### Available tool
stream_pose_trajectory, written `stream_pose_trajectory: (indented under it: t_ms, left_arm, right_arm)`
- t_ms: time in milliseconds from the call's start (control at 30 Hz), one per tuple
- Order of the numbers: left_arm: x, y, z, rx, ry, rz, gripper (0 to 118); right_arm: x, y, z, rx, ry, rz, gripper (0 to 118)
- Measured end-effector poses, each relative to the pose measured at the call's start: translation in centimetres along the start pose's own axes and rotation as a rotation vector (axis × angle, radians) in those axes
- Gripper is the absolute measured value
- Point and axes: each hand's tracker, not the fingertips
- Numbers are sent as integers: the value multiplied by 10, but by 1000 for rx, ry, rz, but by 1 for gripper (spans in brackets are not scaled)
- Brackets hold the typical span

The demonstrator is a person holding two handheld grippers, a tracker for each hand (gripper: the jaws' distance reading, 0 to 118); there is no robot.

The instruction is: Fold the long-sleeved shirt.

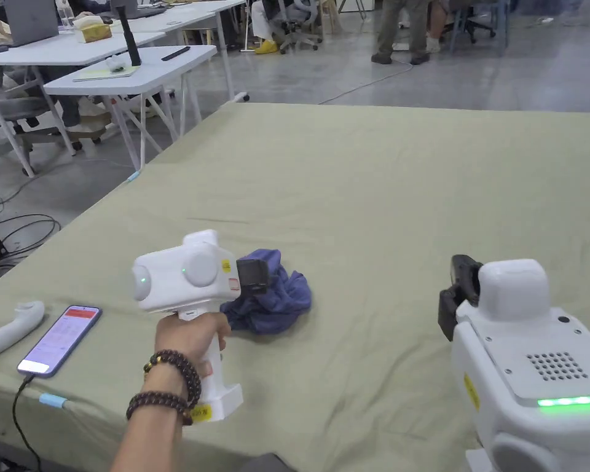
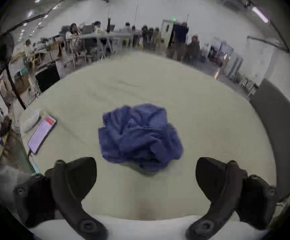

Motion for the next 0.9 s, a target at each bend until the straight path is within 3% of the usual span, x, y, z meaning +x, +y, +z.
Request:
stream_pose_trajectory:
  t_ms: [200,233,267,333,433,600,667,767,900]
  left_arm:
    - [-2,12,-77,-126,24,52,114]
    - [-2,13,-86,-116,24,56,108]
    - [1,12,-92,-106,27,53,84]
    - [0,9,-96,-80,23,42,15]
    - [11,5,-94,-86,71,-52,15]
    - [38,14,-50,33,-140,-47,14]
    - [77,17,-28,83,-278,-103,14]
    - [155,14,-11,97,-351,-241,14]
    - [274,-18,-3,48,-634,-315,14]
  right_arm:
    - [12,-15,-18,-77,-37,-8,0]
    - [14,-17,-18,-80,-42,-5,0]
    - [15,-18,-17,-84,-50,-2,0]
    - [20,-19,-19,-91,-63,0,0]
    - [27,-19,-16,-101,-82,-5,0]
    - [42,-17,-7,-87,-108,-23,0]
    - [50,-15,-2,-76,-132,-25,0]
    - [72,-9,4,-70,-224,-75,0]
    - [110,-4,28,-40,-306,-120,0]
